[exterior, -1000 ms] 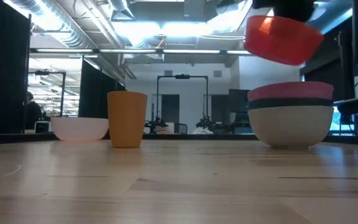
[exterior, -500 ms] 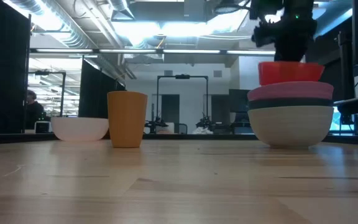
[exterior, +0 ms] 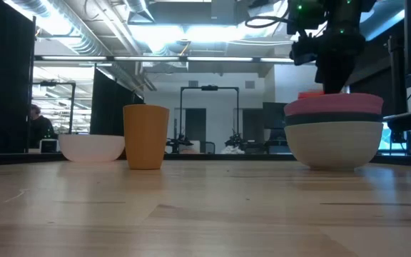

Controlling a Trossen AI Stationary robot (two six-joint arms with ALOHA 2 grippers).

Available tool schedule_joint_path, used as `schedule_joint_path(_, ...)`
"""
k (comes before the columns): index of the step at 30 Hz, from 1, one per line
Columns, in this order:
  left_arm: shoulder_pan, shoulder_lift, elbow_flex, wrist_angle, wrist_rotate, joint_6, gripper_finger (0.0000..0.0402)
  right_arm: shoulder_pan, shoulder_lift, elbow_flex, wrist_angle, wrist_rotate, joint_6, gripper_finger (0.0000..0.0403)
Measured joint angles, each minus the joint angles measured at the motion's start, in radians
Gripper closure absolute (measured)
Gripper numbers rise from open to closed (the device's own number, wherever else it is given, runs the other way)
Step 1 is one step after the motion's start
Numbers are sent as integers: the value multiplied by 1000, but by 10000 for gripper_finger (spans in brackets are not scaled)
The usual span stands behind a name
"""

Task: Nest bowls inside each other
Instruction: Stack the orange bowl on top of the pink bowl, then stack the orange cup on top of the yellow cup

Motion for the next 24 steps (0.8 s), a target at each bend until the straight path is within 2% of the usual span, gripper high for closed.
schedule_joint_path(12, -1, 3, 0, 0, 4, -11, 270, 0, -1, 31, 6, 54, -17, 230)
schedule_joint_path(15, -24, 16, -20, -33, 100, 28, 270, 2, -2, 77, 6, 62, -9, 219)
schedule_joint_path(18, -109, 25, -110, -34, 175, 22, 270, 24, -3, 109, 8, 65, 12, 217)
schedule_joint_path(22, -273, 27, -331, -40, 212, 8, 270, 73, -3, 120, 29, 65, 10, 217)
schedule_joint_path(24, -341, 26, -398, -8, 230, -35, 270, 84, -3, 120, 33, 70, 5, 217)
